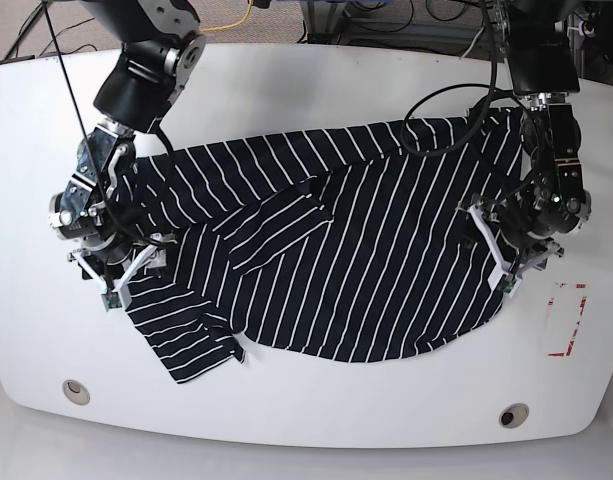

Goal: Layout the t-shirt on the table in an organized manner, then fold the t-shirt properly
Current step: 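Move both grippers onto the shirt body and pinch the fabric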

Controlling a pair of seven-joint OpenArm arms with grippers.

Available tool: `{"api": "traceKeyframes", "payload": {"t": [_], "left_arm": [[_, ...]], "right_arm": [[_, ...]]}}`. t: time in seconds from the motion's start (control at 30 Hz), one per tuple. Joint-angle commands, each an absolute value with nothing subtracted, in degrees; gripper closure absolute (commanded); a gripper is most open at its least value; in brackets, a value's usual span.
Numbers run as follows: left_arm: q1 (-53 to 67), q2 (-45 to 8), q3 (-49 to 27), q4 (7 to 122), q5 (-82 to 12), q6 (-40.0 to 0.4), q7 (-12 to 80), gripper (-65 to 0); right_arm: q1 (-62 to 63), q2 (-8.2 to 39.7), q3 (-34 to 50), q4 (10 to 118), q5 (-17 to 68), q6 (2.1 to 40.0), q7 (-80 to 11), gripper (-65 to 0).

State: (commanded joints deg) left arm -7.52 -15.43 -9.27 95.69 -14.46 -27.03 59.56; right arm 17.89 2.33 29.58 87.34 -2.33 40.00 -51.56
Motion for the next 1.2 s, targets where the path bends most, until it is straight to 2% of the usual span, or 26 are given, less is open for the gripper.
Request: {"api": "traceKeyframes", "payload": {"t": [0.17,0.27,0.3,0.4,0.5,0.73,0.93,1.2], "left_arm": [[-4.7,-15.4,-13.8,98.6,-14.4,-27.2,59.6,-40.0],[-3.4,-15.5,-16.0,99.7,-14.3,-29.4,59.6,-40.0],[-2.9,-16.0,-17.1,100.3,-14.1,-31.5,59.6,-40.0],[-1.6,-17.3,-18.9,100.4,-14.1,-34.6,59.6,-39.9],[-0.7,-17.5,-21.1,100.5,-14.1,-36.3,59.6,-39.9],[1.0,-17.5,-23.6,100.6,-14.0,-36.8,59.6,-39.9],[2.3,-17.4,-24.0,100.5,-14.0,-36.8,59.3,-39.9],[2.5,-17.1,-24.1,100.6,-14.0,-36.6,59.3,-39.7]], "right_arm": [[15.1,0.0,24.0,88.6,-2.3,40.0,-51.6,-45.7],[14.3,-1.4,22.1,88.6,-2.3,40.0,-51.6,-45.7],[14.0,-2.0,21.7,88.4,-2.3,40.0,-51.6,-45.5],[13.9,-2.9,21.7,88.2,-2.3,40.0,-51.5,-45.5],[13.9,-3.3,21.8,88.6,-2.9,40.0,-51.5,-45.3],[13.8,3.1,25.1,91.6,-2.7,40.0,-51.8,-45.3],[12.3,7.9,26.0,89.7,-2.3,40.0,-51.8,-45.5],[12.3,10.0,26.1,82.2,-2.3,40.0,-49.7,-45.3]]}}
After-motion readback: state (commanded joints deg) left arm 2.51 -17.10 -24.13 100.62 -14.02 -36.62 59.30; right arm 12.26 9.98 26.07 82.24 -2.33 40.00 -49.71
